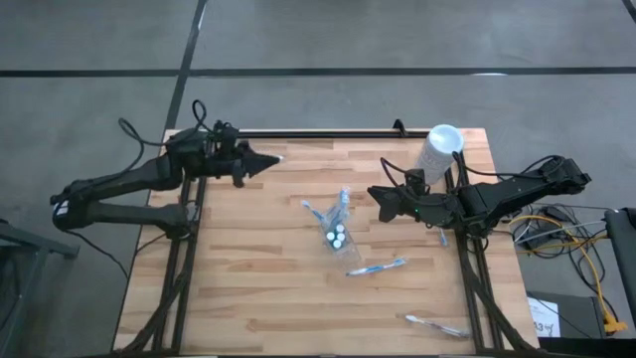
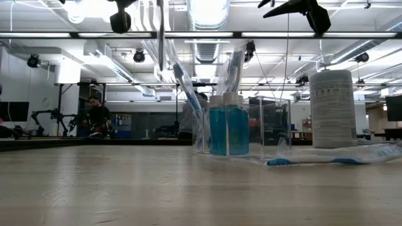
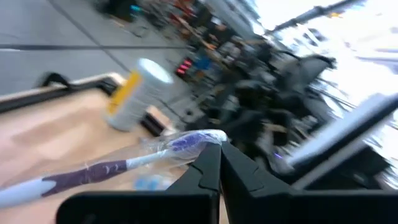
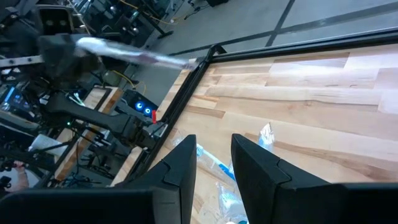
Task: Pick & Place toothbrushing station
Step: Put the purple toothbrush into the right section of the transparent organizer, then put the blue toothbrush into the left section of the transparent organizer
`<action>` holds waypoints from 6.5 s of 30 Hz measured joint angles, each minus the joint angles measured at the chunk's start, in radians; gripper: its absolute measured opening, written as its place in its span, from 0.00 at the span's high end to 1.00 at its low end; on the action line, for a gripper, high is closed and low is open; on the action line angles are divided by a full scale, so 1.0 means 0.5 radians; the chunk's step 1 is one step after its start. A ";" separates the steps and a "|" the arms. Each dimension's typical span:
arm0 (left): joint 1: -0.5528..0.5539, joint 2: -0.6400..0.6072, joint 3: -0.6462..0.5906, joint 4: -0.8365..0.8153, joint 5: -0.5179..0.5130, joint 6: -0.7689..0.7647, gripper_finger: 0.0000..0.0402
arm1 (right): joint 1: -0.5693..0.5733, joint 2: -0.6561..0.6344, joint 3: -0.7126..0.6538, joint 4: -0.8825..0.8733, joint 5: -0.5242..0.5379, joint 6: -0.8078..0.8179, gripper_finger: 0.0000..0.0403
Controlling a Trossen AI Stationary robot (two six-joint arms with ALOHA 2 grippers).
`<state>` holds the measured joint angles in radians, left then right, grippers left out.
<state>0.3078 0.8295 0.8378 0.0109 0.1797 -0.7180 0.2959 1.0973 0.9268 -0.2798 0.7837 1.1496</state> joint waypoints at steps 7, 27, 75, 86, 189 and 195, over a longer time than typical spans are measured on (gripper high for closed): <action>-0.177 0.009 0.001 0.263 0.159 -0.036 0.99 | 0.000 0.000 0.000 0.000 0.000 0.003 0.76; -0.737 0.563 0.233 0.675 0.052 -0.183 0.99 | 0.000 0.000 0.000 0.000 0.000 0.004 0.76; -1.204 1.623 0.377 1.284 -0.274 -0.350 0.99 | 0.000 0.000 0.000 0.000 0.000 0.004 0.76; -1.183 1.721 0.376 1.267 -0.277 -0.370 0.99 | 0.001 0.001 0.000 0.000 0.000 0.000 0.76; -1.223 1.018 0.192 -0.101 -0.809 0.237 0.64 | 0.000 0.000 0.000 0.000 0.000 0.000 0.76; -1.267 0.996 0.192 -0.209 -0.834 0.352 0.53 | 0.000 0.001 0.000 0.001 0.000 0.003 0.76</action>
<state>-0.3256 1.3277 0.9340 -0.0934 -0.2372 -0.5422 0.2960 1.0976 0.9268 -0.2794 0.7837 1.1513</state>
